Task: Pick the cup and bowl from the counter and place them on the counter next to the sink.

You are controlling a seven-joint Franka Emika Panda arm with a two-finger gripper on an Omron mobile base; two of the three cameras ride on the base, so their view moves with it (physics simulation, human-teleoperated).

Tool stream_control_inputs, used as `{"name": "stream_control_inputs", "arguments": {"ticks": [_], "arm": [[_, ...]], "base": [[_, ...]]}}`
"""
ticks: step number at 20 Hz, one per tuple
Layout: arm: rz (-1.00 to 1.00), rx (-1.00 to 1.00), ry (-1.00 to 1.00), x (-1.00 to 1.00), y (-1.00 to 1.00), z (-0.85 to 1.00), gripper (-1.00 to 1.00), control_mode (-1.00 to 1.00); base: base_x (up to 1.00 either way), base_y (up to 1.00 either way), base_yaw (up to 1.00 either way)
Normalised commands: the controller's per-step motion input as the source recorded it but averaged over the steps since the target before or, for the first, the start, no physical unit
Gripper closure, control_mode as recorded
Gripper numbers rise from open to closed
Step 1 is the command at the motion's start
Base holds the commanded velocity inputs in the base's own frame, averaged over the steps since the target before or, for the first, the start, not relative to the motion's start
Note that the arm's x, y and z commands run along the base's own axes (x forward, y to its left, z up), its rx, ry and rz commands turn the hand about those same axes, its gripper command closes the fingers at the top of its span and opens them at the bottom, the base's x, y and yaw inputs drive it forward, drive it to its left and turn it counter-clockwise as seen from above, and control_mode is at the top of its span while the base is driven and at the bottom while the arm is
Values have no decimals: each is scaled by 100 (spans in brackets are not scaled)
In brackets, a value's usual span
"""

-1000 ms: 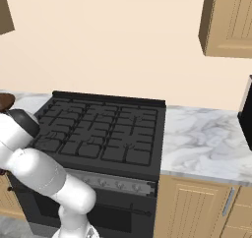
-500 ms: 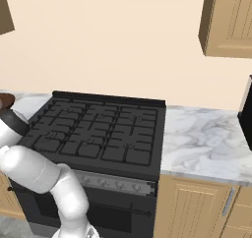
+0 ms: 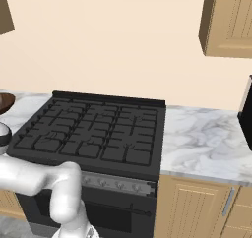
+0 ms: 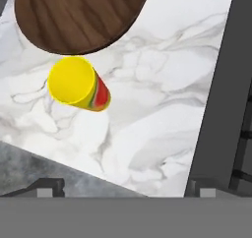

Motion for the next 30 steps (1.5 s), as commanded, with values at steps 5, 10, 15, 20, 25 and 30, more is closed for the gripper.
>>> {"name": "stream_control_inputs", "arguments": {"ticks": [5,10,15,20,25,30], "arm": [[0,-7,8,53,25,-16,-100,-100],[0,-5,6,28,36,-30,-100,-100],[0,-4,3,1,41,-18,-100,-100],[0,-7,1,33,18,-11,-100,-100],[0,-6,2,32,22,12,-100,-100],[0,-3,5,1,33,22,-100,-100]], "base": [[0,0,0],[0,0,0],[0,0,0],[0,0,0],[0,0,0],[0,0,0]]}}
